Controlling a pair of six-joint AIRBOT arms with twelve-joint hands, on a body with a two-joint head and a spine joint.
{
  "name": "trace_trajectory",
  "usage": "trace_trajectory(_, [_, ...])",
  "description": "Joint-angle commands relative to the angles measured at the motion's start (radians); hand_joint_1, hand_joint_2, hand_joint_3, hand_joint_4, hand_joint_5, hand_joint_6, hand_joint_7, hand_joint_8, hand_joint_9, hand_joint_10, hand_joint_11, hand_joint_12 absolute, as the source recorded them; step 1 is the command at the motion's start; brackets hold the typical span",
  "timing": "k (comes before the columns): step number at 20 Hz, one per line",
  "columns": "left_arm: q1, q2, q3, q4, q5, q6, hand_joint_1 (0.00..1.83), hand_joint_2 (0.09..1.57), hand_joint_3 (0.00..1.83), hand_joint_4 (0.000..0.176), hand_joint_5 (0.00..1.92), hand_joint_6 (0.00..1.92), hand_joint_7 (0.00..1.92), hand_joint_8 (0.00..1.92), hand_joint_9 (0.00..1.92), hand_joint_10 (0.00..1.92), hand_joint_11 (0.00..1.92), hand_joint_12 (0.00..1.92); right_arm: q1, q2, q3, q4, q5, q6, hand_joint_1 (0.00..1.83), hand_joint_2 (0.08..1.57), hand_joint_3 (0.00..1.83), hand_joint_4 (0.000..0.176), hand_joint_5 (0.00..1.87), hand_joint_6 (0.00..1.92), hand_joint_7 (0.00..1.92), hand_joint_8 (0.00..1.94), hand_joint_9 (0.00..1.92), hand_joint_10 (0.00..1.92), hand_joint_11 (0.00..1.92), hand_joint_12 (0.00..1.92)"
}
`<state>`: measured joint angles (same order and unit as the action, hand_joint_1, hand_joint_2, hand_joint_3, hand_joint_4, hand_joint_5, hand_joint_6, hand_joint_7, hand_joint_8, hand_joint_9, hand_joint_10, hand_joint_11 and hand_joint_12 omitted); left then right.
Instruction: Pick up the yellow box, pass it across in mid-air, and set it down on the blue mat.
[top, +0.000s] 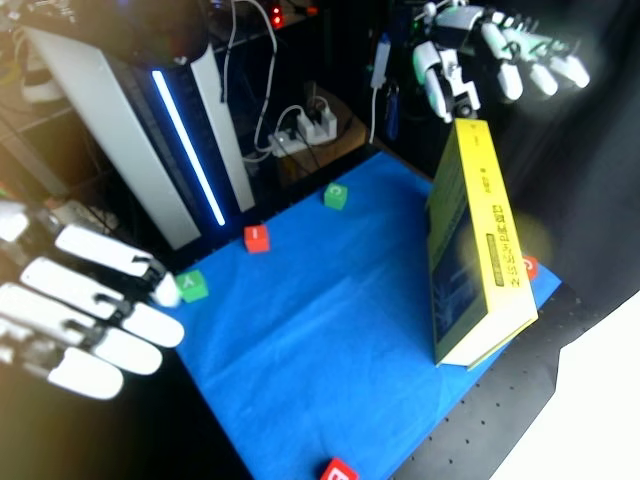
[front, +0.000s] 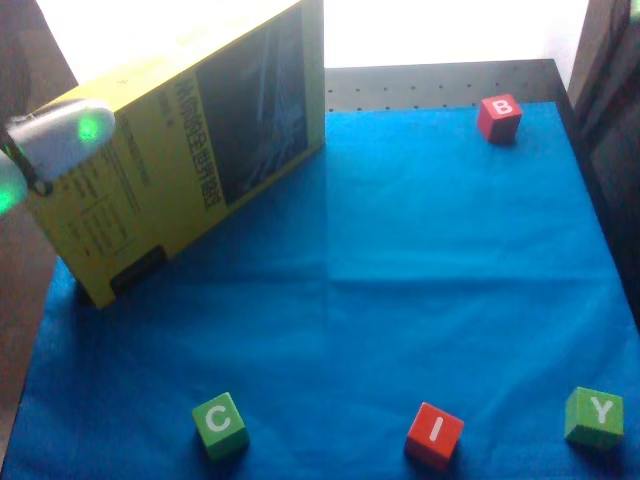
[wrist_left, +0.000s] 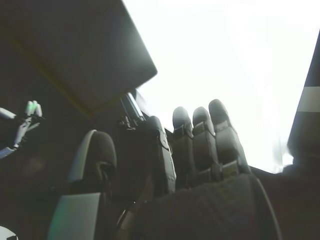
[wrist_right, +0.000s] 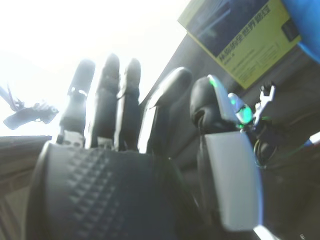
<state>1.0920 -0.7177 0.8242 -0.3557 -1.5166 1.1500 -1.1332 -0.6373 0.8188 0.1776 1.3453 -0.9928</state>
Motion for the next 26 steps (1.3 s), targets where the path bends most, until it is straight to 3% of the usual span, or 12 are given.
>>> trace_trajectory(1, [-0.006, 0.005, 0.002, 0.007, -0.136, 0.003, 0.38, 1.17, 0.01, 0.175, 0.00, 0.00, 0.00, 0.00, 0.00, 0.00, 0.00, 0.00, 0.013, 0.003, 0.003, 0.011, 0.124, 0.000, 0.34, 1.26, 0.02, 0.028, 0.00, 0.00, 0.00, 0.00, 0.00, 0.00, 0.00, 0.00])
trace_trajectory(7, [-0.005, 0.003, 0.005, 0.007, -0.130, 0.006, 0.42, 1.11, 0.00, 0.176, 0.00, 0.00, 0.00, 0.00, 0.00, 0.00, 0.00, 0.00, 0.013, -0.014, 0.011, 0.009, 0.101, 0.000, 0.33, 1.28, 0.01, 0.000, 0.00, 0.00, 0.00, 0.00, 0.00, 0.00, 0.00, 0.00])
trace_trajectory(8, [-0.005, 0.000, 0.005, 0.007, -0.122, 0.006, 0.42, 1.09, 0.00, 0.176, 0.00, 0.00, 0.00, 0.00, 0.00, 0.00, 0.00, 0.27, 0.013, -0.018, 0.013, 0.009, 0.098, 0.000, 0.33, 1.28, 0.01, 0.000, 0.00, 0.00, 0.00, 0.00, 0.00, 0.00, 0.00, 0.00])
trace_trajectory(11, [-0.008, -0.034, 0.027, 0.001, -0.053, 0.006, 0.55, 1.10, 0.00, 0.137, 0.00, 0.00, 0.00, 0.00, 0.00, 0.00, 0.00, 0.00, 0.013, -0.034, 0.023, 0.010, 0.088, 0.000, 0.33, 1.27, 0.00, 0.000, 0.00, 0.00, 0.00, 0.00, 0.00, 0.00, 0.00, 0.00])
trace_trajectory(13, [-0.018, -0.059, 0.048, -0.026, 0.003, 0.005, 0.66, 1.12, 0.01, 0.161, 0.00, 0.00, 0.00, 0.00, 0.00, 0.00, 0.00, 0.00, 0.013, -0.043, 0.026, 0.011, 0.088, 0.000, 0.32, 1.26, 0.00, 0.000, 0.00, 0.00, 0.00, 0.00, 0.00, 0.00, 0.00, 0.00])
trace_trajectory(16, [-0.034, -0.115, 0.105, -0.091, 0.099, -0.040, 0.72, 1.08, 0.00, 0.120, 0.00, 0.00, 0.00, 0.00, 0.00, 0.00, 0.04, 0.02, 0.013, -0.052, 0.028, 0.021, 0.086, 0.000, 0.31, 1.26, 0.00, 0.000, 0.00, 0.00, 0.00, 0.00, 0.00, 0.00, 0.00, 0.00])
trace_trajectory(17, [-0.034, -0.134, 0.126, -0.104, 0.123, -0.067, 0.80, 1.08, 0.00, 0.071, 0.12, 0.00, 0.24, 0.00, 0.32, 0.03, 0.01, 0.98, 0.013, -0.052, 0.029, 0.024, 0.084, 0.000, 0.33, 1.26, 0.00, 0.000, 0.00, 0.00, 0.00, 0.00, 0.00, 0.00, 0.00, 0.00])
trace_trajectory(18, [-0.034, -0.145, 0.135, -0.116, 0.140, -0.075, 0.87, 1.11, 0.00, 0.010, 0.18, 0.01, 0.36, 0.02, 0.51, 0.09, 0.04, 1.46, 0.012, -0.052, 0.029, 0.025, 0.083, 0.000, 0.33, 1.27, 0.00, 0.000, 0.00, 0.00, 0.00, 0.00, 0.00, 0.00, 0.00, 0.00])
trace_trajectory(20, [-0.034, -0.164, 0.149, -0.138, 0.177, -0.075, 0.94, 1.14, 0.00, 0.000, 0.61, 0.03, 0.80, 0.15, 0.63, 1.16, 0.49, 1.79, 0.012, -0.052, 0.029, 0.026, 0.082, 0.000, 0.38, 1.29, 0.01, 0.000, 0.00, 0.00, 0.00, 0.00, 0.00, 0.00, 0.00, 0.00])
trace_trajectory(21, [-0.033, -0.166, 0.150, -0.145, 0.185, -0.075, 1.03, 1.18, 0.00, 0.000, 0.79, 0.96, 0.87, 0.95, 0.84, 1.60, 0.84, 1.90, 0.012, -0.052, 0.029, 0.026, 0.082, 0.000, 0.38, 1.29, 0.01, 0.000, 0.00, 0.00, 0.00, 0.00, 0.00, 0.00, 0.00, 0.00])
trace_trajectory(23, [-0.027, -0.170, 0.151, -0.162, 0.187, -0.074, 1.03, 1.12, 0.00, 0.000, 1.01, 1.78, 1.15, 1.84, 1.27, 1.91, 1.38, 1.92, 0.009, -0.053, 0.029, 0.027, 0.082, 0.000, 0.39, 1.30, 0.01, 0.000, 0.00, 0.00, 0.00, 0.00, 0.00, 0.00, 0.00, 0.00])
trace_trajectory(26, [-0.016, -0.174, 0.149, -0.172, 0.198, -0.074, 1.10, 1.17, 0.01, 0.000, 1.24, 1.92, 1.45, 1.92, 1.60, 1.92, 1.70, 1.92, 0.007, -0.054, 0.028, 0.030, 0.082, 0.001, 0.38, 1.32, 0.01, 0.000, 0.00, 0.00, 0.00, 0.00, 0.00, 0.00, 0.00, 0.00])
